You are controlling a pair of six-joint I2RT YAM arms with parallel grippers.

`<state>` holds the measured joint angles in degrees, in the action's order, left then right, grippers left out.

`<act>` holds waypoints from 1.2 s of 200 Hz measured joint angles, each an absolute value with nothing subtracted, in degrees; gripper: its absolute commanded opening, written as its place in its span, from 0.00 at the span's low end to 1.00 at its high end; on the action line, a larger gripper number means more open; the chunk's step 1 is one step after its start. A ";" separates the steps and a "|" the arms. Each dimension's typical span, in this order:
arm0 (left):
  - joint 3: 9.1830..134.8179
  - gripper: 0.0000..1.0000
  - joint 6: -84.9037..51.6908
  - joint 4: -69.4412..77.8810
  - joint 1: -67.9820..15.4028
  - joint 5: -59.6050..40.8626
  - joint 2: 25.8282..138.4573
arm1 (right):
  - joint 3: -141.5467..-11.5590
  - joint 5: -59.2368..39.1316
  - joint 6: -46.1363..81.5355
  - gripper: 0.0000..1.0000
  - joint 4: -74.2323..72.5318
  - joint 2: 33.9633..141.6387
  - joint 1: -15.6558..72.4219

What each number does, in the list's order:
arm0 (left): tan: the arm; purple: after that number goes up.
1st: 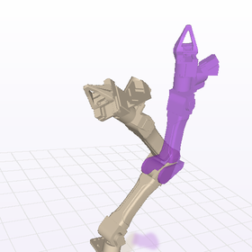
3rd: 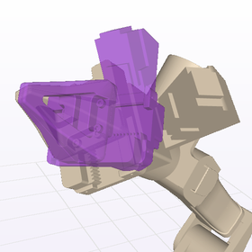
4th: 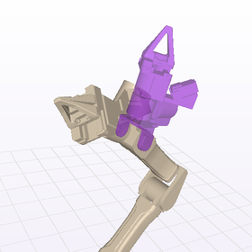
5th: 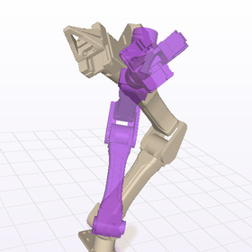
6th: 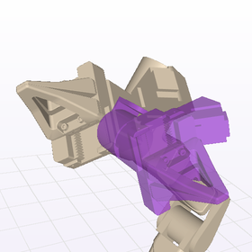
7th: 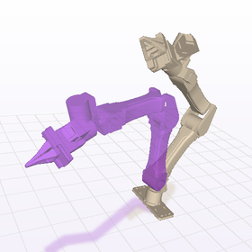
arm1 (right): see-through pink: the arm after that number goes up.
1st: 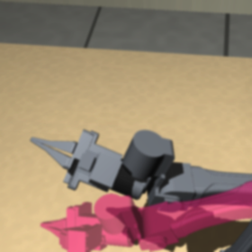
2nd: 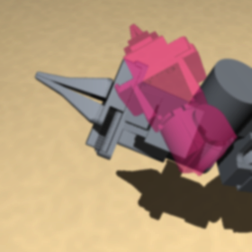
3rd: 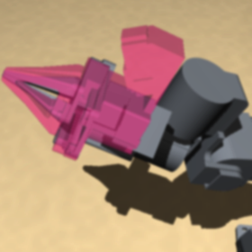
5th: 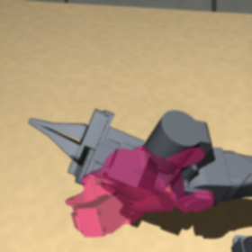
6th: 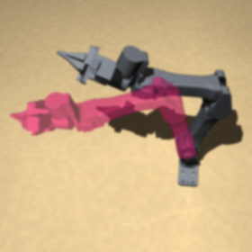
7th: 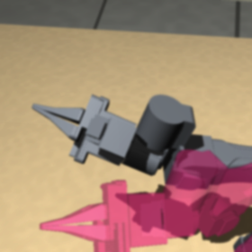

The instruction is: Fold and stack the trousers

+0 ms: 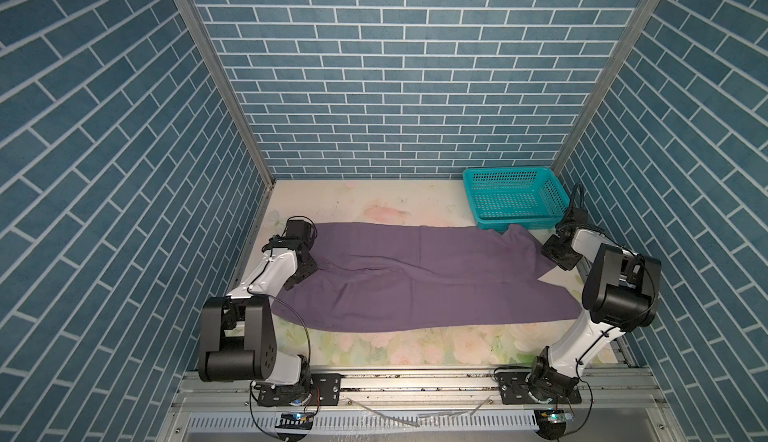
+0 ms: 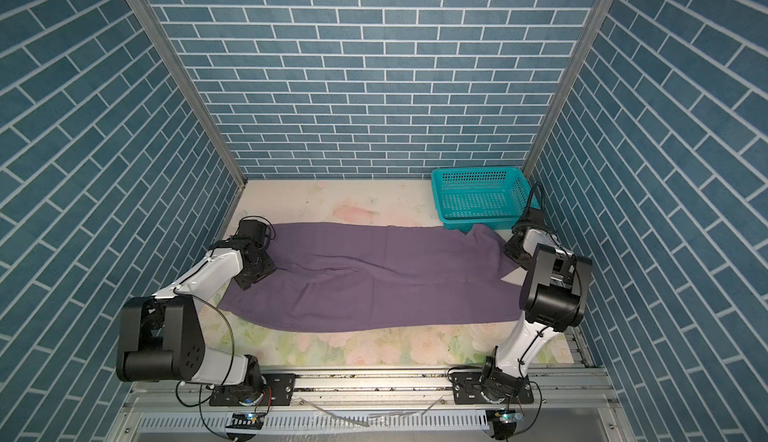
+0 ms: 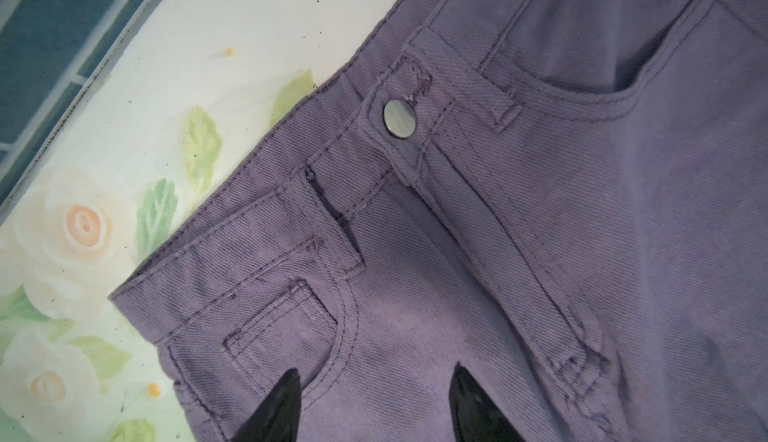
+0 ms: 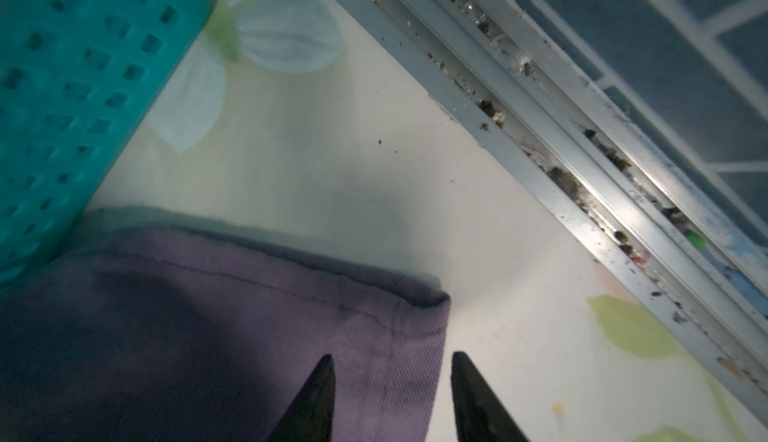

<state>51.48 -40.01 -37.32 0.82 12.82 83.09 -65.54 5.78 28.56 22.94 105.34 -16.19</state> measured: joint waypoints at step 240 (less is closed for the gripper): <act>48.95 0.65 -40.03 -35.44 0.82 9.74 82.08 | -56.77 18.87 30.22 0.43 25.96 87.00 -19.57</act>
<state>48.95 -40.03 -35.44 0.82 9.74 82.08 -56.77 18.87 30.22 25.96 87.00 -19.57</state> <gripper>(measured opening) 0.650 0.432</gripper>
